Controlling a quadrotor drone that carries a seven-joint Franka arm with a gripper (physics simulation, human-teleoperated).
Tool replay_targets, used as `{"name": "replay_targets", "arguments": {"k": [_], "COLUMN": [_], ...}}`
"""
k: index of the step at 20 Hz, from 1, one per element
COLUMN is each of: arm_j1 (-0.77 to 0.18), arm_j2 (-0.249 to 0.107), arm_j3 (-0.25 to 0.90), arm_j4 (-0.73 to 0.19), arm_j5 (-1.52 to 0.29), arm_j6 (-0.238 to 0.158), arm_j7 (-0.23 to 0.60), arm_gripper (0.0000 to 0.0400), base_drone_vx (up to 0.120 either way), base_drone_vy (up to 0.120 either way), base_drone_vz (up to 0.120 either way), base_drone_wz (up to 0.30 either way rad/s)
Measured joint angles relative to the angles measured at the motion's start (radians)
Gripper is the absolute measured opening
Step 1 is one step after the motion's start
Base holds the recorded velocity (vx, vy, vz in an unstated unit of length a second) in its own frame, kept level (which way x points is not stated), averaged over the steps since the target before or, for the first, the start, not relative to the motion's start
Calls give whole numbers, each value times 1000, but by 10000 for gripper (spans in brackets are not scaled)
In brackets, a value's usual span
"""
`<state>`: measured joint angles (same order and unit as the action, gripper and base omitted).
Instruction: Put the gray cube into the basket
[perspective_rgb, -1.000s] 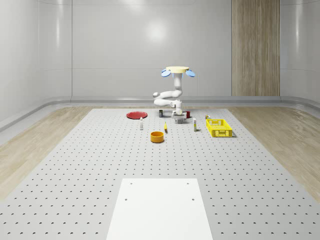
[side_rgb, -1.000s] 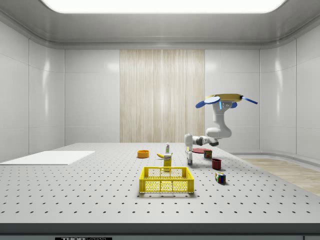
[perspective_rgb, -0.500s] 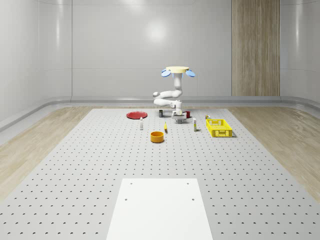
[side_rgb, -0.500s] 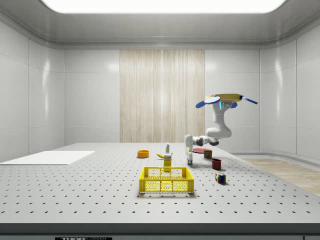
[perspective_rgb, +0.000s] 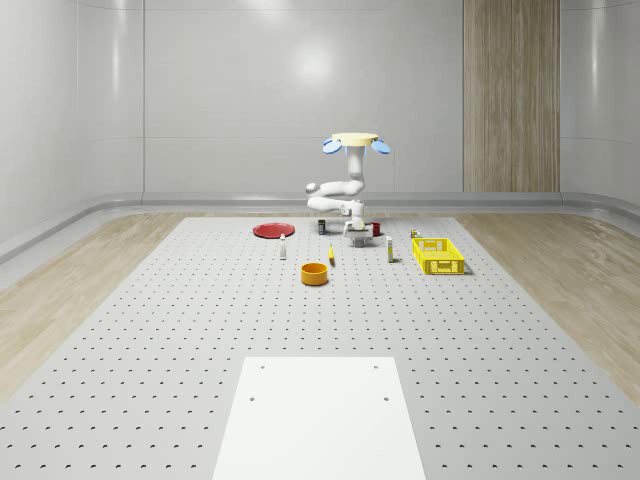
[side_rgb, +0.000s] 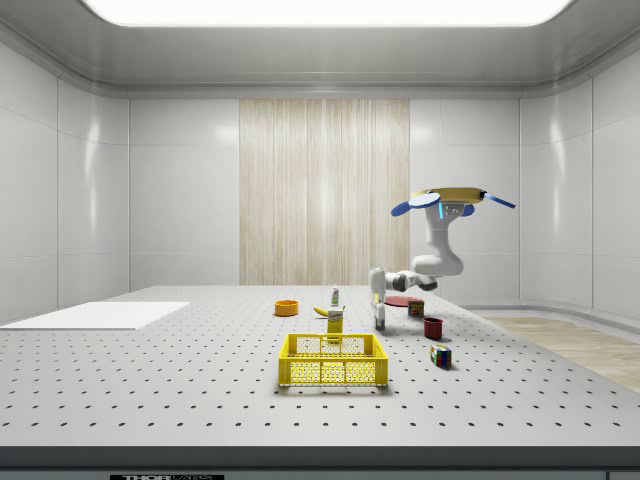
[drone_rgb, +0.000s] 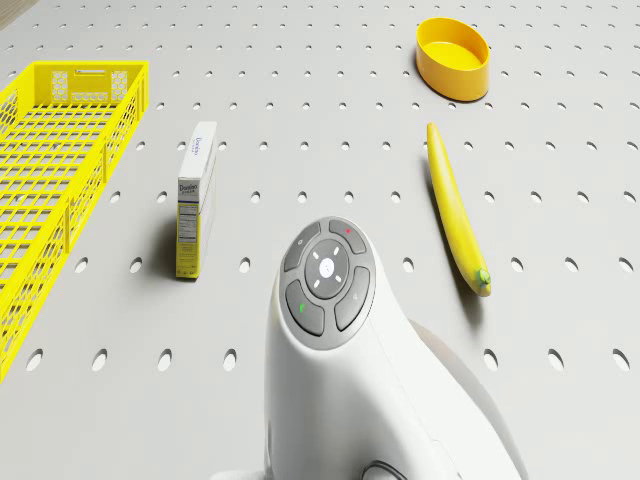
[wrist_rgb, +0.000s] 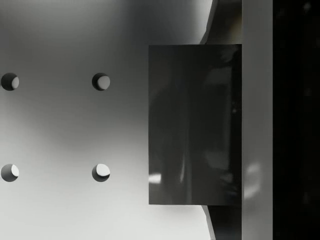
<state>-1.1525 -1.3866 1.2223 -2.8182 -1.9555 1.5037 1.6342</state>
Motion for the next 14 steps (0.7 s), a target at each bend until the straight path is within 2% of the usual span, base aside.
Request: {"name": "replay_targets", "arguments": {"k": [2, 7, 14], "arm_j1": [0, -4, -9], "arm_j2": [-2, -8, -23], "arm_j3": [24, 82, 114], "arm_j4": [-6, -18, -22], "arm_j5": [24, 81, 116], "arm_j6": [-8, -22, -18], "arm_j7": [3, 12, 19], "arm_gripper": [251, 250, 250], "base_drone_vx": [0, 0, 0], "base_drone_vy": [0, 0, 0], "base_drone_vz": [0, 120, 120], "base_drone_wz": [0, 0, 0]}}
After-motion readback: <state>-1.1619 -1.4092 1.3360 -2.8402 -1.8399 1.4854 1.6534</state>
